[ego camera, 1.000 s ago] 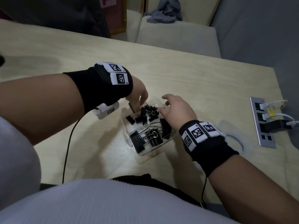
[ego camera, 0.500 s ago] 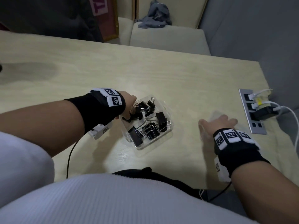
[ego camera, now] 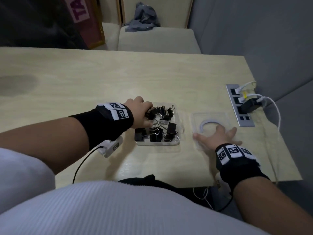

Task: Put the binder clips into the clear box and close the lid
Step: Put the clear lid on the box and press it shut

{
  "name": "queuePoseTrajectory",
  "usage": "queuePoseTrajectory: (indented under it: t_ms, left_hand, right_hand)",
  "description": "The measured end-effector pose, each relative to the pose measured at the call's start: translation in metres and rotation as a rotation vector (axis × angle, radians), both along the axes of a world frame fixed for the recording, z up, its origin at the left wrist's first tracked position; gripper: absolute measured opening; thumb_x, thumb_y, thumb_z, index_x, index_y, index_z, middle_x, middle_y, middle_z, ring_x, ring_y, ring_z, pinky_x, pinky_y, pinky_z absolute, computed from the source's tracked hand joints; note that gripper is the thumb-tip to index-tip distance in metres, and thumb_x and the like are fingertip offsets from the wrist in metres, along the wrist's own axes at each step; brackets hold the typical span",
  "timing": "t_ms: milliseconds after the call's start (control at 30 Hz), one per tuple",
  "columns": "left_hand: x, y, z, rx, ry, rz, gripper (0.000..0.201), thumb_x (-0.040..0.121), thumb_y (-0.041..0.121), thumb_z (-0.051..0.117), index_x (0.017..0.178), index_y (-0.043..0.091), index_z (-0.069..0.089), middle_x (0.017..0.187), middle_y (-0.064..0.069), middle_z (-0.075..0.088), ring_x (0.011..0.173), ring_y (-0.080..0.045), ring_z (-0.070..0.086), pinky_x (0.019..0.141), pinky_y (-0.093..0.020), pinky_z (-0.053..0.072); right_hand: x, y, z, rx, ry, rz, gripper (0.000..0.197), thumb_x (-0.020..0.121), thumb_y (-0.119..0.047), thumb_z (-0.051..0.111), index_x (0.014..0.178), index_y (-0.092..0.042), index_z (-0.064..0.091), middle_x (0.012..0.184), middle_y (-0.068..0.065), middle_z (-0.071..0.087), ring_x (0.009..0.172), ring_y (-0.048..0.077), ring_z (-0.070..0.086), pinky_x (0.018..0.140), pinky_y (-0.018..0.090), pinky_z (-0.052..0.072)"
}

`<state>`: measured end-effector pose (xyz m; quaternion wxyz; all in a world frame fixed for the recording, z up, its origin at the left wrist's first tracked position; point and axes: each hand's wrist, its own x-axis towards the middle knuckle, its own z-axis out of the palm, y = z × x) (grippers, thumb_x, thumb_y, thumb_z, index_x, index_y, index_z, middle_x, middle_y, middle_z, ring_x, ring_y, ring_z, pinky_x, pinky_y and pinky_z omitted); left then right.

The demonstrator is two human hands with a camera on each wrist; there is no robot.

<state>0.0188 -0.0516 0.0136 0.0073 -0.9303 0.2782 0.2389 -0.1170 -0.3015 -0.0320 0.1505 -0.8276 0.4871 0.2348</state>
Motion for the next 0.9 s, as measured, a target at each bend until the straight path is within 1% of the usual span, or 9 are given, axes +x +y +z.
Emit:
queuePoseTrajectory:
  t_ms: [67,167,267,433,500,567,666,800,900]
  left_hand:
    - [-0.010,-0.008,-0.003,0.057,-0.004,-0.040,0.086,0.074,0.064,0.062,0.146,0.033,0.027,0.154,-0.006,0.023,0.131,-0.037,0.037,0.099,-0.047,0.045]
    - [-0.020,-0.018,-0.009,0.083,-0.019,-0.049,0.090,0.073,0.068,0.060,0.148,0.034,0.023,0.160,-0.003,0.009,0.136,-0.038,0.027,0.101,-0.049,0.044]
    - [-0.027,-0.024,-0.015,0.070,-0.037,-0.029,0.089,0.074,0.070,0.057,0.148,0.034,0.025,0.161,-0.001,0.004,0.138,-0.037,0.023,0.103,-0.048,0.042]
    - [-0.037,-0.022,-0.025,-0.001,-0.098,-0.002,0.087,0.075,0.074,0.052,0.148,0.040,0.018,0.161,-0.001,0.003,0.140,-0.038,0.020,0.105,-0.049,0.039]
    - [-0.042,-0.023,-0.029,0.015,-0.082,-0.001,0.083,0.078,0.074,0.047,0.149,0.044,0.014,0.162,0.000,-0.003,0.145,-0.039,0.010,0.110,-0.052,0.031]
    - [-0.045,-0.026,-0.030,0.070,-0.068,-0.020,0.080,0.081,0.074,0.040,0.149,0.047,0.006,0.162,0.000,-0.013,0.147,-0.040,-0.005,0.116,-0.057,0.017]
    - [-0.050,-0.033,-0.022,0.058,-0.128,-0.128,0.079,0.084,0.075,0.030,0.149,0.046,-0.004,0.161,-0.001,-0.021,0.147,-0.037,-0.015,0.116,-0.062,0.003]
    - [-0.063,-0.044,-0.017,0.042,-0.109,-0.462,0.077,0.088,0.070,0.025,0.151,0.038,-0.007,0.161,-0.001,-0.019,0.148,-0.031,-0.013,0.117,-0.060,0.004]
    - [-0.070,-0.039,-0.028,0.127,-0.015,-0.529,0.083,0.089,0.070,0.024,0.151,0.030,-0.013,0.161,-0.001,-0.020,0.148,-0.030,-0.017,0.116,-0.058,-0.001]
  right_hand:
    - [-0.007,-0.003,-0.003,0.012,0.017,0.046,0.123,0.054,-0.079,0.069,0.151,-0.031,0.012,0.161,0.003,-0.015,0.142,0.052,-0.003,0.112,0.063,0.016]
    - [-0.013,-0.006,-0.006,-0.012,-0.002,0.110,0.120,0.053,-0.076,0.070,0.150,-0.026,0.018,0.161,0.002,-0.010,0.141,0.052,0.004,0.112,0.057,0.021]
    - [-0.016,-0.012,-0.003,-0.023,-0.069,0.116,0.112,0.054,-0.075,0.069,0.144,-0.022,0.029,0.158,0.001,0.002,0.138,0.053,0.013,0.108,0.056,0.028]
    - [-0.014,-0.026,0.010,-0.039,-0.245,0.094,0.099,0.053,-0.074,0.067,0.131,-0.019,0.041,0.148,0.003,0.020,0.128,0.046,0.027,0.096,0.052,0.040]
    - [-0.011,-0.027,0.016,-0.041,-0.316,0.085,0.094,0.053,-0.073,0.067,0.127,-0.019,0.043,0.147,0.003,0.020,0.126,0.043,0.029,0.093,0.050,0.042]
    - [-0.008,-0.024,0.019,-0.032,-0.379,0.089,0.091,0.055,-0.073,0.067,0.124,-0.019,0.043,0.146,0.002,0.020,0.126,0.041,0.029,0.094,0.051,0.043]
    - [-0.004,-0.016,0.022,-0.023,-0.437,0.131,0.088,0.055,-0.074,0.067,0.121,-0.021,0.043,0.147,0.000,0.019,0.130,0.040,0.026,0.097,0.053,0.043]
    - [0.000,-0.004,0.028,-0.016,-0.459,0.186,0.087,0.057,-0.074,0.066,0.121,-0.021,0.043,0.148,0.001,0.020,0.131,0.038,0.024,0.103,0.050,0.038]
    - [0.001,0.000,0.032,0.000,-0.471,0.205,0.090,0.054,-0.079,0.064,0.120,-0.022,0.042,0.147,0.002,0.020,0.131,0.038,0.025,0.105,0.050,0.036]
